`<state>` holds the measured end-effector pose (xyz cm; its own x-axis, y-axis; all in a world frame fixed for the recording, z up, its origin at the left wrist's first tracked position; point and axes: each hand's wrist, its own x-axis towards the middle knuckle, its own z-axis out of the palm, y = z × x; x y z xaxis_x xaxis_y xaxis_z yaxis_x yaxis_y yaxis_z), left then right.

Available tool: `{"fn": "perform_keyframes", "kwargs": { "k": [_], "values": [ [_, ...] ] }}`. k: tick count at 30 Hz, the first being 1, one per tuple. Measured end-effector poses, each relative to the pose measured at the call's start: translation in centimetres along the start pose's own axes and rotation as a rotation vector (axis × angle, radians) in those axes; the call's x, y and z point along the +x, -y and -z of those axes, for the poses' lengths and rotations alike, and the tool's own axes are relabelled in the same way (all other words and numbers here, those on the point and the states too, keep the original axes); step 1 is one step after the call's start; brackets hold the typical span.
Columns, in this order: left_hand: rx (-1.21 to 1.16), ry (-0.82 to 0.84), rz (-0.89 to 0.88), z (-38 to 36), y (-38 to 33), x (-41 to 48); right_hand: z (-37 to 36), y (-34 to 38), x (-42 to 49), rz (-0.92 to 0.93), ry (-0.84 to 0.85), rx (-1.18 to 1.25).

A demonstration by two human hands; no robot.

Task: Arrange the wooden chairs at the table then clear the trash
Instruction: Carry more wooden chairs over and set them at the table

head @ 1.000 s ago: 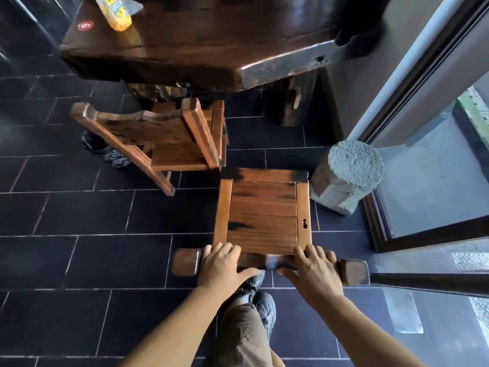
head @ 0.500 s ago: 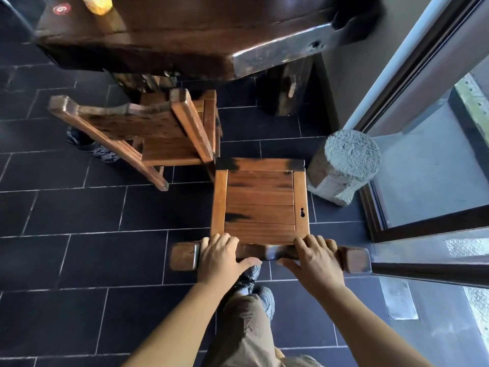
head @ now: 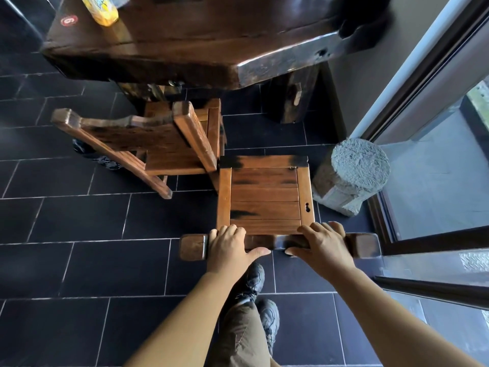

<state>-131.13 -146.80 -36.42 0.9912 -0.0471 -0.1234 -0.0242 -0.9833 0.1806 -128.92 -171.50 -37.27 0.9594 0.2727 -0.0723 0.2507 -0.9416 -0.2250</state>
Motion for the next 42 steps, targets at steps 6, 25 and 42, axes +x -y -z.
{"fn": "perform_keyframes", "kwargs": {
  "k": [6,25,42],
  "values": [
    [-0.013,-0.035,0.006,0.0,0.0,2.9,0.2,-1.0,3.5,-0.007,0.055,0.016],
    [0.050,-0.026,0.001,1.1,1.1,11.4,1.2,-2.3,12.0,0.019,0.057,-0.070],
    [0.027,-0.010,-0.001,2.7,2.5,22.1,2.4,-4.1,22.7,0.044,0.031,-0.046]
  ]
}}
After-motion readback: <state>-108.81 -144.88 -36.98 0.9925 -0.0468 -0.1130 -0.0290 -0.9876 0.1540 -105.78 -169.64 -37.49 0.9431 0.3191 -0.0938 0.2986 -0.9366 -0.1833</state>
